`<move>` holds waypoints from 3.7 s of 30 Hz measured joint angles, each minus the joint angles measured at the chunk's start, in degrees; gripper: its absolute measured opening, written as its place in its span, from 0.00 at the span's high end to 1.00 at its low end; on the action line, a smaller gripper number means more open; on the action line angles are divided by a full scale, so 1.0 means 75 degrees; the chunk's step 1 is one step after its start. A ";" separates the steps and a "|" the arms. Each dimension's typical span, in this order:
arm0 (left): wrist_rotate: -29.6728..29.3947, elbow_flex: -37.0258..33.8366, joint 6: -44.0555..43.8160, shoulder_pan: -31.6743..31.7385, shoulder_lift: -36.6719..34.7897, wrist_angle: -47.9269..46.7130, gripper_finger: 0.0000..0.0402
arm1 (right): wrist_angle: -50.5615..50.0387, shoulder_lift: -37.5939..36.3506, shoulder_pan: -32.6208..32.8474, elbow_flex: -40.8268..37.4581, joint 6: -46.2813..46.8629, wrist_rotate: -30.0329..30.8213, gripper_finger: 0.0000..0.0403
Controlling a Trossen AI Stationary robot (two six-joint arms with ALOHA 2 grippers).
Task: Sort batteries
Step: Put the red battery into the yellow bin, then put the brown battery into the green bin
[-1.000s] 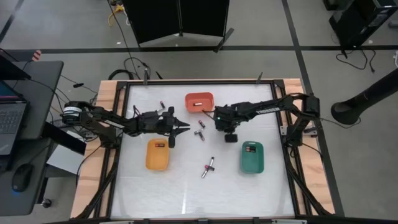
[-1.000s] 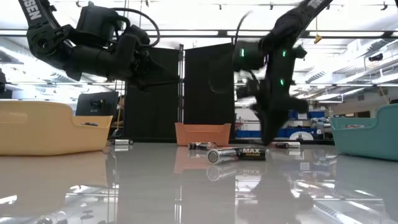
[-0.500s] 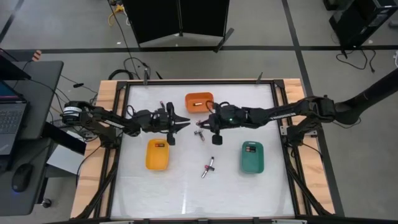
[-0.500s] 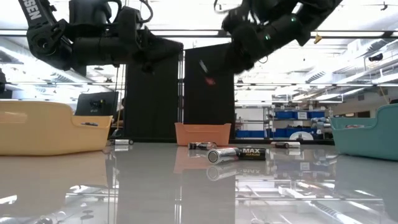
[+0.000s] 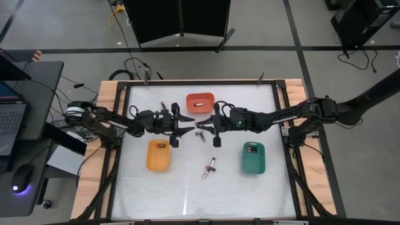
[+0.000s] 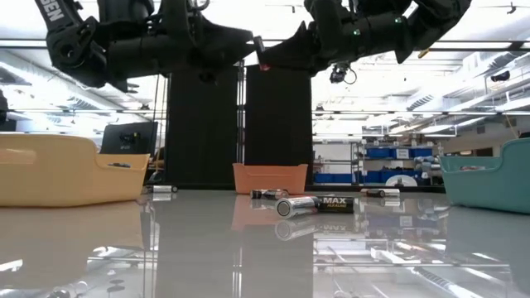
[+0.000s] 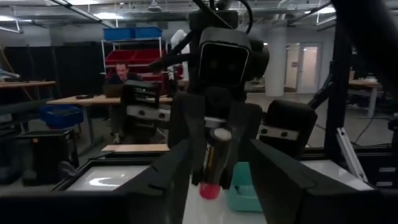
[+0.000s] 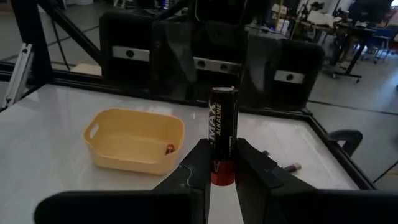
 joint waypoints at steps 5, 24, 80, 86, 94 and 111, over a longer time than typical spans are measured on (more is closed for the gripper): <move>0.0002 0.0358 0.0011 -0.0130 0.0412 -0.0015 0.51 | 0.0078 0.0000 0.0027 0.0003 -0.0030 -0.0003 0.86; 0.0220 0.0744 0.0311 -0.0237 0.0932 0.0652 0.86 | 0.0192 -0.0004 0.0106 0.0012 -0.0002 -0.0050 0.86; -0.1319 0.2467 -0.2581 -0.2624 -0.0413 -1.4599 0.86 | -0.3247 -0.0612 -0.0387 0.0012 -0.0342 0.1406 0.98; -0.1318 0.2467 -0.2458 -0.2621 0.0127 -1.4433 0.86 | -0.3278 -0.0612 -0.0387 0.0012 -0.0350 0.1408 0.98; -0.1320 0.2473 -0.2590 -0.2621 0.0297 -1.4280 0.85 | -0.3310 -0.0612 -0.0387 0.0012 -0.0345 0.1408 0.98; -0.1572 0.3479 -0.2795 -0.2647 -0.0339 -1.5650 0.68 | -0.3368 -0.0612 -0.0384 0.0012 -0.0353 0.1408 0.98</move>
